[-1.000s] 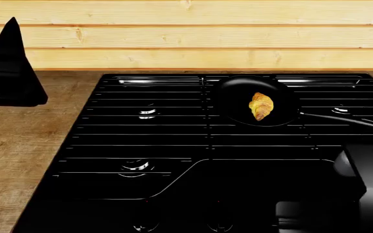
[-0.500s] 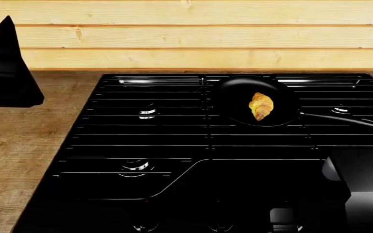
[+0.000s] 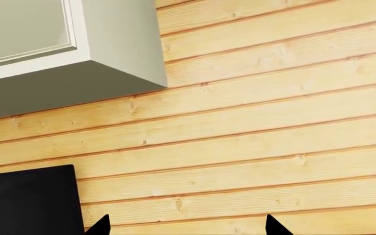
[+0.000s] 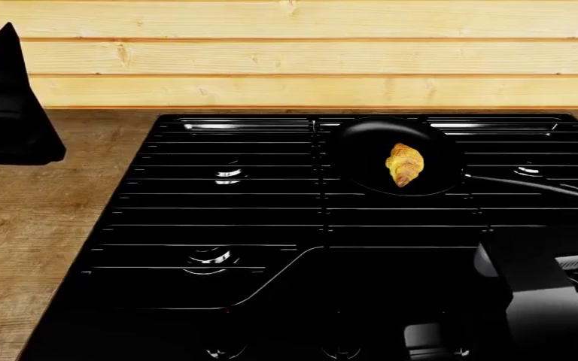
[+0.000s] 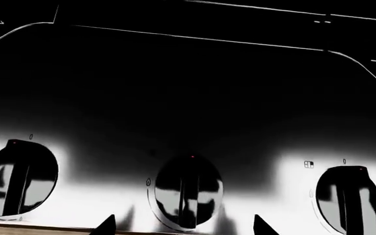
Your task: Pick the croissant and place it on the pan. Then turn on the stove to warm the croissant.
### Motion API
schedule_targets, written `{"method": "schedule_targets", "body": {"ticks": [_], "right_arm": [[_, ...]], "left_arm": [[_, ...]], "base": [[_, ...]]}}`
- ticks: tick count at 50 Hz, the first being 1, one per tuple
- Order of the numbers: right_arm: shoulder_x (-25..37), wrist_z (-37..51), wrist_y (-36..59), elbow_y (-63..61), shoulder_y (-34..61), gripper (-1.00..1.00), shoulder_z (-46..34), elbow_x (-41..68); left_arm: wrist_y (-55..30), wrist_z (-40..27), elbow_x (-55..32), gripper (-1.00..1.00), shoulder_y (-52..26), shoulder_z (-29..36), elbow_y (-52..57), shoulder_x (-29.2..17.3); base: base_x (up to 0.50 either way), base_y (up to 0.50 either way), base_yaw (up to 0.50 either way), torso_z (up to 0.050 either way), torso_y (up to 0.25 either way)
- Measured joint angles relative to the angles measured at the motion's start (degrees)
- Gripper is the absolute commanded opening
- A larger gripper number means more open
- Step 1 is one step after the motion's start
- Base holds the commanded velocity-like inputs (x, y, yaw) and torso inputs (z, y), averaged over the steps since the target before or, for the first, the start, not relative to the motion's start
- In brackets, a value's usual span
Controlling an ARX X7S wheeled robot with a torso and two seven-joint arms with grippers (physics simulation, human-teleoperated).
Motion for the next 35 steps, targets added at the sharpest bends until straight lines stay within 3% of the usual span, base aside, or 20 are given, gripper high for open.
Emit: {"method": "schedule_targets", "body": {"ticks": [35], "right_arm": [[1.0,-4.4,-0.8,1.8,-3.3,1.0,-1.1,-2.2]], "left_arm": [[-0.8,-0.8,-0.3,1.0,-1.7,1.6,-0.6,0.9]], "base": [[0.0,0.0,0.0,0.0,0.0]]}}
